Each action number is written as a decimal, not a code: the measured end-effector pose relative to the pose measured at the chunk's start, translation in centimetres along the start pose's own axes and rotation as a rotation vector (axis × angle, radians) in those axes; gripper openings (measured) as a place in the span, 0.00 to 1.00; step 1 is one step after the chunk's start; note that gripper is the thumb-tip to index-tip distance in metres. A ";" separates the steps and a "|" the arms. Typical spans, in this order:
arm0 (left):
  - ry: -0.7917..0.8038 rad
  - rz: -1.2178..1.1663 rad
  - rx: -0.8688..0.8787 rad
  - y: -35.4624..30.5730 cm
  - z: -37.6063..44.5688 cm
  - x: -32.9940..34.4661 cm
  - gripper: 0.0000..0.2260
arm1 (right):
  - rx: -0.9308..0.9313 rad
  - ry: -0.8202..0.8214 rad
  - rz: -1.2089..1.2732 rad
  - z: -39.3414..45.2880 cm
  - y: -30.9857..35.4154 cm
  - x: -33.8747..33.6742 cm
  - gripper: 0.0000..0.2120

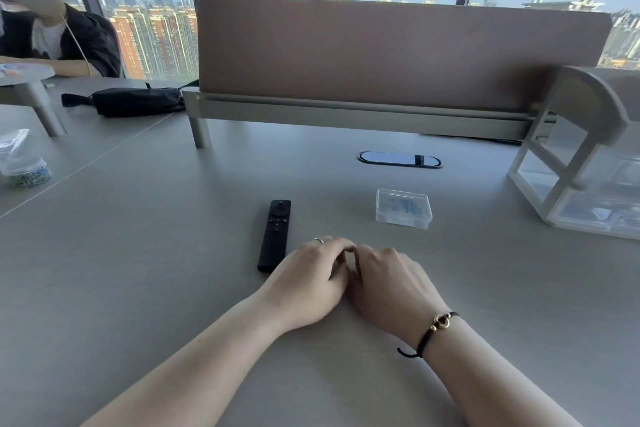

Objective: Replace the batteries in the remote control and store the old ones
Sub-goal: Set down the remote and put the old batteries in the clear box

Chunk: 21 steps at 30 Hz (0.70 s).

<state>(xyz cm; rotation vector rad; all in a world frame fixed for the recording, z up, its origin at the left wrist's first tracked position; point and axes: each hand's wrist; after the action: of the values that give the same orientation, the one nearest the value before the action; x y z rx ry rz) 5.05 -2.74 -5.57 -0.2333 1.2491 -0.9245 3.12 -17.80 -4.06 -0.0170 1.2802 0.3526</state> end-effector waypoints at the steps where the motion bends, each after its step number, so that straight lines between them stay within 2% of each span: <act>1: 0.005 -0.026 -0.014 0.1 0.0 0.1 0.14 | -0.002 -0.014 0.046 0.0 -0.1 0.1 0.07; 2: 0.009 -0.070 -0.044 0.2 0.1 0.1 0.12 | 0.021 -0.033 0.130 0.0 -0.3 0.1 0.07; 3: 0.016 -0.143 -0.090 0.1 0.2 0.1 0.10 | 0.070 -0.072 0.245 0.0 -0.5 0.1 0.11; 5: 0.053 -0.412 -0.221 -0.4 0.3 0.0 0.10 | 0.184 -0.218 0.466 0.3 -1.0 0.0 0.19; 8: 0.219 -0.965 -0.460 -2.1 0.2 -0.5 0.19 | 0.210 -0.389 0.623 0.6 -0.8 -0.2 0.21; 10: 0.366 -1.159 -0.533 -2.7 0.0 -0.8 0.26 | 0.149 -0.404 0.652 0.5 -0.1 0.1 0.18; 13: 0.445 -1.228 -0.565 -2.7 0.0 -1.0 0.31 | 0.058 -0.387 0.659 0.3 0.7 0.5 0.13; 16: 0.412 -1.243 -0.625 -2.4 0.4 -1.1 0.32 | 0.021 -0.380 0.696 0.5 0.6 0.4 0.08; 18: 0.358 -1.274 -0.696 -2.2 0.6 -1.2 0.28 | 0.019 -0.359 0.691 0.5 0.1 0.4 0.05; 21: 0.255 -1.273 -0.754 -1.7 0.8 -1.2 0.19 | 0.049 -0.378 0.416 1.2 -1.9 1.2 0.18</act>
<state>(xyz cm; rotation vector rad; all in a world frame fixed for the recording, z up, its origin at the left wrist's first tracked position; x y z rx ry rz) 4.90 -3.23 -3.44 -1.6881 1.6290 -1.5092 5.02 -19.08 -5.18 0.3467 0.9096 0.6480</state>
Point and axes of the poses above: each hand's wrist, its own z-axis towards the middle knuckle, its own x-axis out of the palm, y = z × x, and after that the axes turned 5 degrees about -y, right-handed
